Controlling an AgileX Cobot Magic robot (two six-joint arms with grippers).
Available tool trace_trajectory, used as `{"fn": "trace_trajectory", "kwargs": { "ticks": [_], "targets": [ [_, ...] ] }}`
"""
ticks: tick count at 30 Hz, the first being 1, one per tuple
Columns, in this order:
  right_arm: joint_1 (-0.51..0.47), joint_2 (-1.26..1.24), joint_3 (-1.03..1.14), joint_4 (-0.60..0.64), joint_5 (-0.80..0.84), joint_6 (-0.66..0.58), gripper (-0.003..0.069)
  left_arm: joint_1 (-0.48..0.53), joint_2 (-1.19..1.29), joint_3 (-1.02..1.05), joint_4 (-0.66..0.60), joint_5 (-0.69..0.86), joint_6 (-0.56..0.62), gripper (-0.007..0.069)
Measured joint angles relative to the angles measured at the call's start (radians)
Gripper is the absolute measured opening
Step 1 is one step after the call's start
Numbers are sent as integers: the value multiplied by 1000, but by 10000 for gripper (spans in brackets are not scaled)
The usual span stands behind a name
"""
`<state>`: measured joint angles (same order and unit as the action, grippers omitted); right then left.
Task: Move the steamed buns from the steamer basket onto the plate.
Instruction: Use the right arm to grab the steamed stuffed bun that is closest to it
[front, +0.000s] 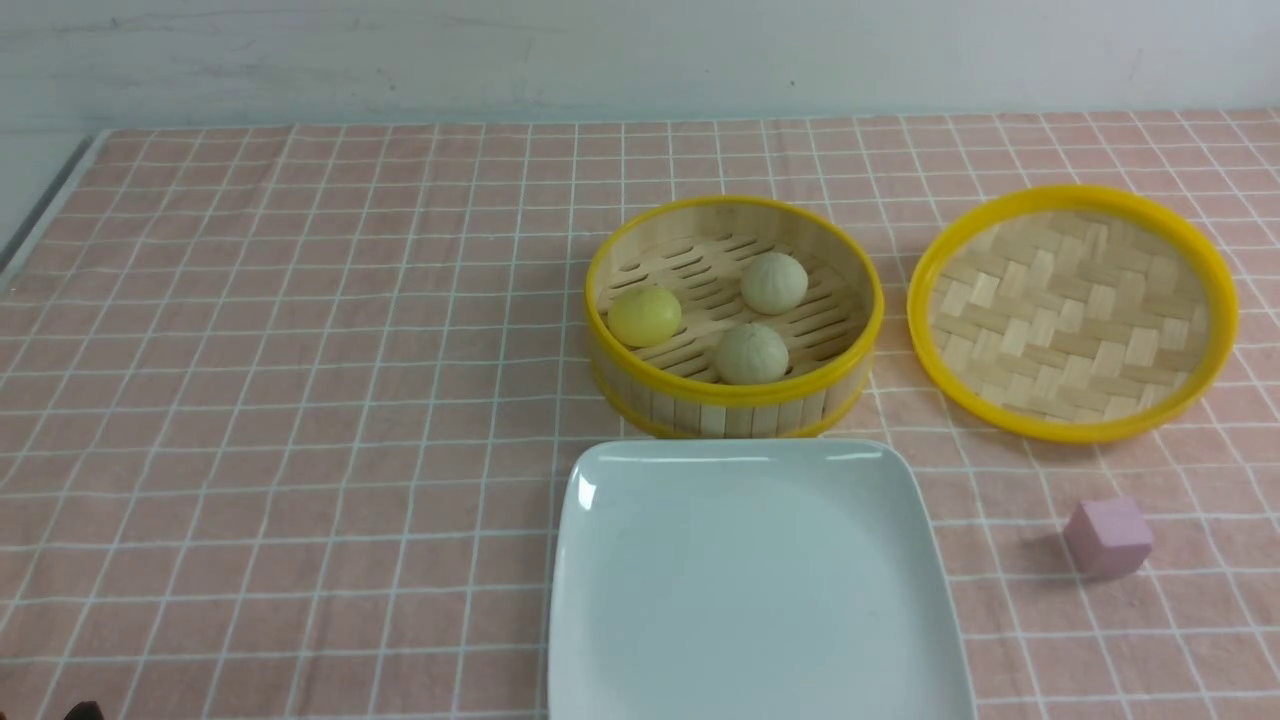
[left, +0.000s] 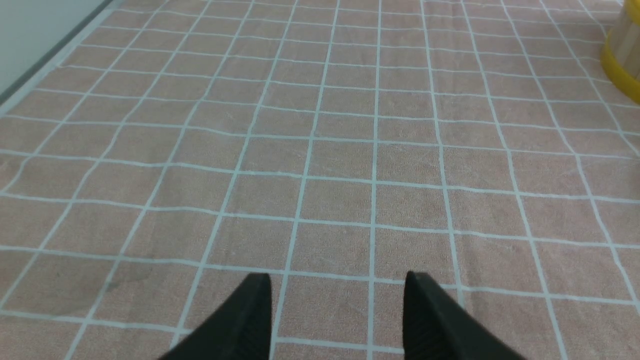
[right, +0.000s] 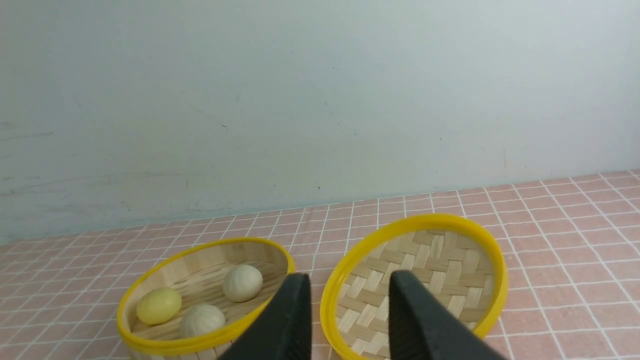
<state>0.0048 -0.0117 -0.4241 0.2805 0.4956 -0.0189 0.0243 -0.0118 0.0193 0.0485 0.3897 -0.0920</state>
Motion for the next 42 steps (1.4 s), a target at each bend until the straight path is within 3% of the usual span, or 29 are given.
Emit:
{"fn": "trace_trajectory", "kwargs": {
  "ticks": [9,20,33,36,39,42],
  "targets": [
    [0,0,0,75,69,0,242,0,0,7,-3,-45,-10,380],
    [0,0,-1,96,97,0,242,0,0,9,-254,-237,-172,380],
    [0,-2,-1,96,149,-41,242,0,0,10,-283,-346,-204,380],
    [0,-3,-1,114,172,-51,242,0,0,10,-287,-425,-257,380],
    [0,-4,-5,163,179,-79,242,0,0,6,-290,-401,-305,380],
    [0,31,-33,242,204,-134,242,0,0,-43,-290,-262,-315,380]
  ]
}}
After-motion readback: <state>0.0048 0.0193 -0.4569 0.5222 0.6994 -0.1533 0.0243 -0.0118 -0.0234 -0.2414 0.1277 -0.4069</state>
